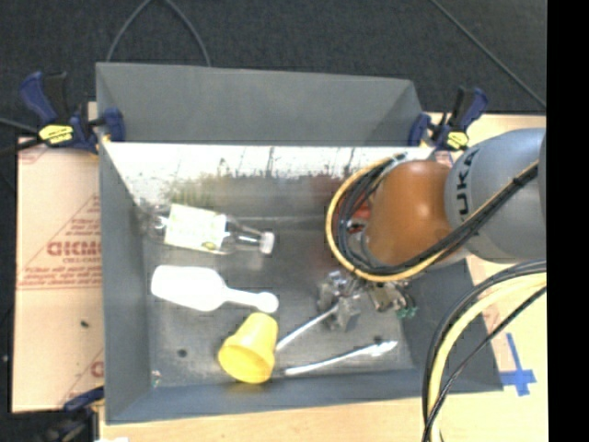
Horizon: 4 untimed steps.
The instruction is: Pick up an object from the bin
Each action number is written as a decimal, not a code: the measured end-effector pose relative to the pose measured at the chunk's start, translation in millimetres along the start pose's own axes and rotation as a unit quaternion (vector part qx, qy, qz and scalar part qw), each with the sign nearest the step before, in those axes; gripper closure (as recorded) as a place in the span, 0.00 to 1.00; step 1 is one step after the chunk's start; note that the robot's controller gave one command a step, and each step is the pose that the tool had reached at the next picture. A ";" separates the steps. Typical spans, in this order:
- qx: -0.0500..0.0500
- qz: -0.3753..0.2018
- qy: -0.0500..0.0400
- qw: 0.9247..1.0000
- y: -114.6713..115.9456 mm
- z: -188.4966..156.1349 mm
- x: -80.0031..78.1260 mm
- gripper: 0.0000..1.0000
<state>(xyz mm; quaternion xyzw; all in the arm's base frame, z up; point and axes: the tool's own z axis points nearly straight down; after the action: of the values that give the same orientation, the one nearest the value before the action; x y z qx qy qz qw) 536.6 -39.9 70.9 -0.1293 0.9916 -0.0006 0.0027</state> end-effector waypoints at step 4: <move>0.001 0.001 -0.002 1.000 -1.2 -37.4 -0.4 1.00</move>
Offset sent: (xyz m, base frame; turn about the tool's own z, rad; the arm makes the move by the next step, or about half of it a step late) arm 0.0000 0.0000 0.0198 -0.0011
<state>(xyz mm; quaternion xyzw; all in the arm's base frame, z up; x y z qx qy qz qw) 537.1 -40.9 108.4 -0.1278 0.9918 -0.0015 0.0050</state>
